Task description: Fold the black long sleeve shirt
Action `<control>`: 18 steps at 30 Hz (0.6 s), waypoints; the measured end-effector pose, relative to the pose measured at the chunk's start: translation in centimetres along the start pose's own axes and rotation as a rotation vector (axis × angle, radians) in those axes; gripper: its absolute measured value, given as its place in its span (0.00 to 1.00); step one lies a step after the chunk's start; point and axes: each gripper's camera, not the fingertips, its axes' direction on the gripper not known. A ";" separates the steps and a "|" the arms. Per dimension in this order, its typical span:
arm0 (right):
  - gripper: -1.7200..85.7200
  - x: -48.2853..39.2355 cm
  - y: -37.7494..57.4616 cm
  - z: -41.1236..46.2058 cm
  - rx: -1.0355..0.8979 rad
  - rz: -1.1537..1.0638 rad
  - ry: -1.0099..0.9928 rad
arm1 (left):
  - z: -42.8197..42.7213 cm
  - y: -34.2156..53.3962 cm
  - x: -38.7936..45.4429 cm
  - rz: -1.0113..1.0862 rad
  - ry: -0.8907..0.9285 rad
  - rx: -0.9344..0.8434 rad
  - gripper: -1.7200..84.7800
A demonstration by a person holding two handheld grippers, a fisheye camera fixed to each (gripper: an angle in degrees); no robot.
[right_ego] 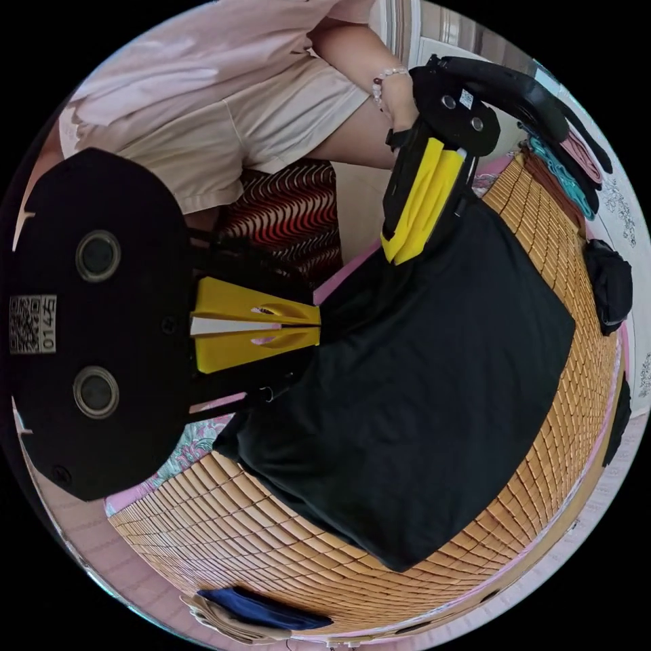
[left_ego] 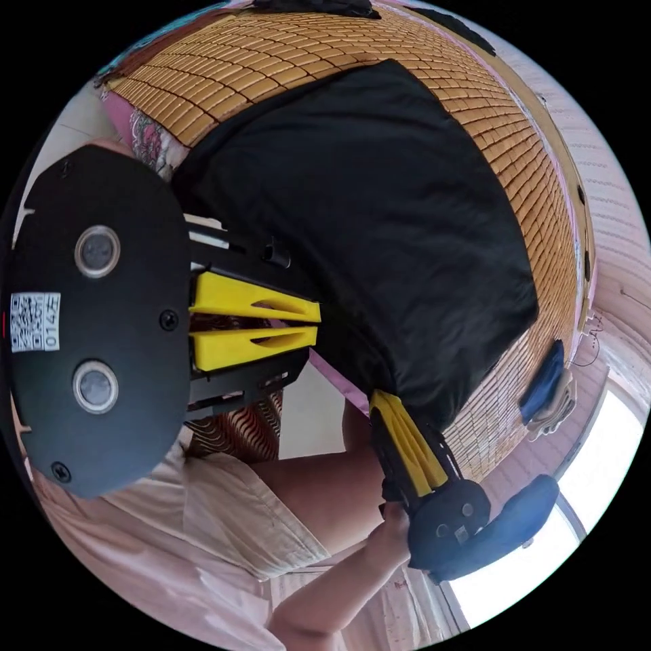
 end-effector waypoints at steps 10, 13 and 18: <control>0.01 -2.2 -8.9 -5.6 -0.036 -0.111 0.101 | -0.3 1.0 1.4 0.123 0.189 0.109 0.01; 0.01 -2.2 -15.4 -7.5 0.008 -0.145 0.168 | -0.6 0.3 1.9 0.115 0.088 0.250 0.01; 0.01 -1.9 -26.1 -7.0 -0.019 -0.093 0.294 | 2.6 -0.3 3.1 0.145 -0.087 0.205 0.01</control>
